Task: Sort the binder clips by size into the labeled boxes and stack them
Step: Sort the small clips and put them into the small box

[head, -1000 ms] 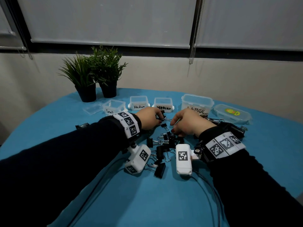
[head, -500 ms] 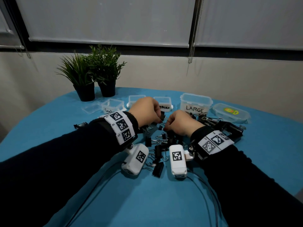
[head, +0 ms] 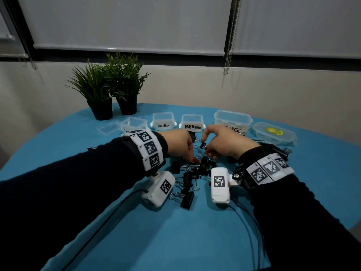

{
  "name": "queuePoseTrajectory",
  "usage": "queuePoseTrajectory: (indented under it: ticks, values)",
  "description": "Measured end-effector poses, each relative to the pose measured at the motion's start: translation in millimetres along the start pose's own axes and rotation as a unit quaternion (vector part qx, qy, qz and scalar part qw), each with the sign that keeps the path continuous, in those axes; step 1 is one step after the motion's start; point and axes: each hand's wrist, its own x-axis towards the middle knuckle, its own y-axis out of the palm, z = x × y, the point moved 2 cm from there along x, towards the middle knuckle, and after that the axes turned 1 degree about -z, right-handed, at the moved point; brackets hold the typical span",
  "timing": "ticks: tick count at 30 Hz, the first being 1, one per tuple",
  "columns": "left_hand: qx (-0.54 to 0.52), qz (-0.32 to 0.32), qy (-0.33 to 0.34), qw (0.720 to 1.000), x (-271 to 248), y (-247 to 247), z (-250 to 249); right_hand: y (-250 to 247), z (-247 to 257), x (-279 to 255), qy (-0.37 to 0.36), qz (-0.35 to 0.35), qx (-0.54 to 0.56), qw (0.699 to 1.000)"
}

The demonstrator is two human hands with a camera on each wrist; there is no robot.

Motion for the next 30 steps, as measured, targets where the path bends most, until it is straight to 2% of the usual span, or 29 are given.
queuePoseTrajectory:
  ticks: [2,4,8,12,17,19,22,24,27,30]
  values:
    - [0.008,0.013,-0.011,1.0,-2,0,3,-1,1,-3,0.006,0.014,-0.03,0.999]
    - [-0.007,0.009,-0.023,1.0,-4,-2,7,-5,2,-3,0.008,-0.004,-0.059,0.998]
    - [-0.089,-0.013,-0.039,0.995,-4,-6,16,-5,4,-7,0.001,0.007,-0.088,0.996]
    - [-0.219,-0.014,-0.05,0.974,-7,1,10,0,8,-10,-0.011,0.02,-0.09,0.996]
    - [-0.263,-0.011,-0.046,0.964,-4,8,2,8,8,-4,-0.035,0.012,-0.09,0.995]
    - [-0.306,-0.021,-0.058,0.95,-6,12,2,7,5,-1,-0.033,0.003,-0.065,0.997]
    - [-0.411,-0.058,-0.098,0.904,-8,16,6,4,3,2,-0.049,-0.033,-0.008,0.998]
    - [-0.503,-0.063,-0.121,0.853,-11,17,8,1,5,2,-0.075,-0.051,0.041,0.995]
    - [-0.615,-0.016,-0.132,0.777,-17,15,11,0,12,-3,-0.129,-0.042,0.083,0.987]
    - [-0.664,0.066,-0.109,0.737,-16,20,14,6,17,-7,-0.166,-0.009,0.091,0.982]
